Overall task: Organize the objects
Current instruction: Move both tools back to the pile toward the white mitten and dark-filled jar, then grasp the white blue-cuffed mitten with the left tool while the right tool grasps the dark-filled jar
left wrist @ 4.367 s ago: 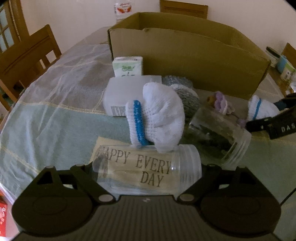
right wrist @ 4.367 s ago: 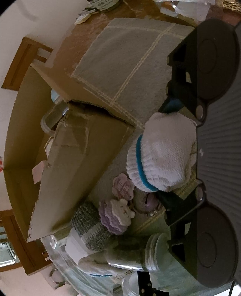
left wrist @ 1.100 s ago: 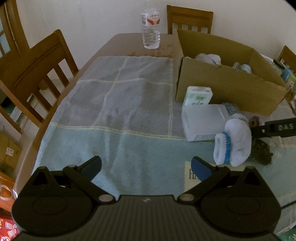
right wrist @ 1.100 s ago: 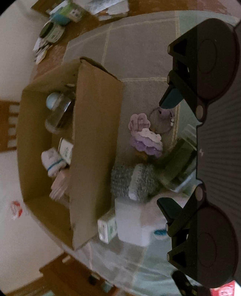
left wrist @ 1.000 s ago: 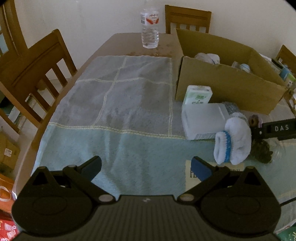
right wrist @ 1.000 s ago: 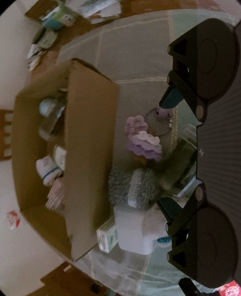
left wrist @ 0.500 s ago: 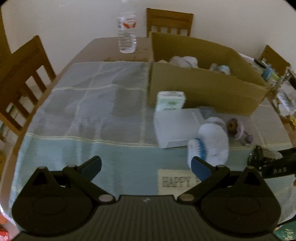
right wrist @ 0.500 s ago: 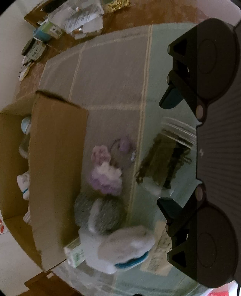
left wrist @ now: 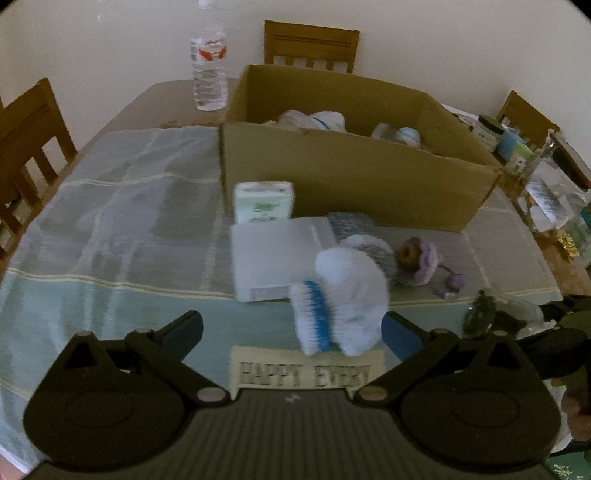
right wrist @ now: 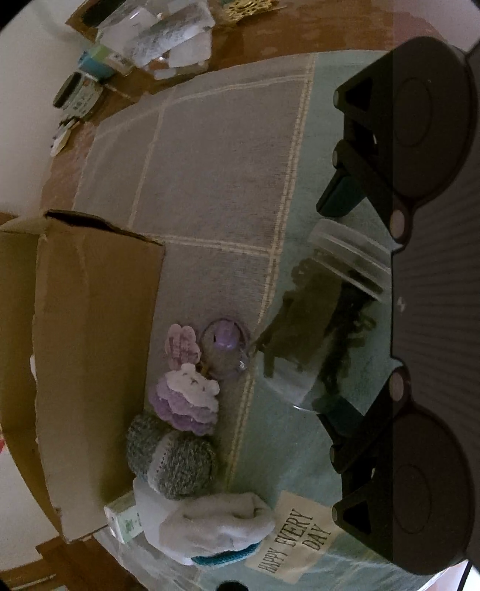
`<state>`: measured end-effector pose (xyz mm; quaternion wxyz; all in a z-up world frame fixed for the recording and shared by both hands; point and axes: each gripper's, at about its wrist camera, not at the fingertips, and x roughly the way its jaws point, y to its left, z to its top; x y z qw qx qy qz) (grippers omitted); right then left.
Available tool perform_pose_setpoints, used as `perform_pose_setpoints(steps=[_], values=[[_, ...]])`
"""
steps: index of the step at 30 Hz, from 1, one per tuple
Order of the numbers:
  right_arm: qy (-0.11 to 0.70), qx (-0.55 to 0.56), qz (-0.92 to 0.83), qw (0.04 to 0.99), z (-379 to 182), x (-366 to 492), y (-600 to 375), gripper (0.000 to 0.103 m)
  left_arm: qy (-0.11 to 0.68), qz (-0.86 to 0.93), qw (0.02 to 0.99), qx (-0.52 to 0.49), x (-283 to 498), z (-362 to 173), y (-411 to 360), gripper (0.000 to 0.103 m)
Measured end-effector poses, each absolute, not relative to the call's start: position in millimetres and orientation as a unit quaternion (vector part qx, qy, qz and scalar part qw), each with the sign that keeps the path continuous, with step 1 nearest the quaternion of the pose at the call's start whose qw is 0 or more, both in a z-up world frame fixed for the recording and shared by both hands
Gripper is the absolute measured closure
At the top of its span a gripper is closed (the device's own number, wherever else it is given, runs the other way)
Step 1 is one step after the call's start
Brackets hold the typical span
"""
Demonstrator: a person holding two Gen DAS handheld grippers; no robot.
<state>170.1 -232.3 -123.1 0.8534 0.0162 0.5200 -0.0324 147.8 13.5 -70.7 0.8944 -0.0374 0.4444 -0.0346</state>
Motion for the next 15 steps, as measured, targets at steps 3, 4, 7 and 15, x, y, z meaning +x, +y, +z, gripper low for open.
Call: perform_pose_setpoints(steps=[3, 4, 7, 15], values=[[0.514, 0.010, -0.023, 0.858, -123.8, 168.2, -233.2, 0.000, 0.444, -0.031, 0.895, -0.039, 151.2, -77.9, 0.9, 0.001], [0.512, 0.008, -0.020, 0.859, -123.5, 167.0, -233.5, 0.000, 0.444, -0.029, 0.895, -0.040, 152.9, -81.0, -3.1, 0.001], [0.503, 0.002, -0.011, 0.864, -125.0, 166.2, -237.2, 0.000, 0.447, -0.021, 0.894, -0.040, 158.7, -90.5, -13.0, 0.001], [0.478, -0.014, 0.019, 0.878, -127.7, 153.8, -240.5, 0.000, 0.450, 0.000, 0.891, -0.057, 169.7, -102.3, -24.3, 0.007]])
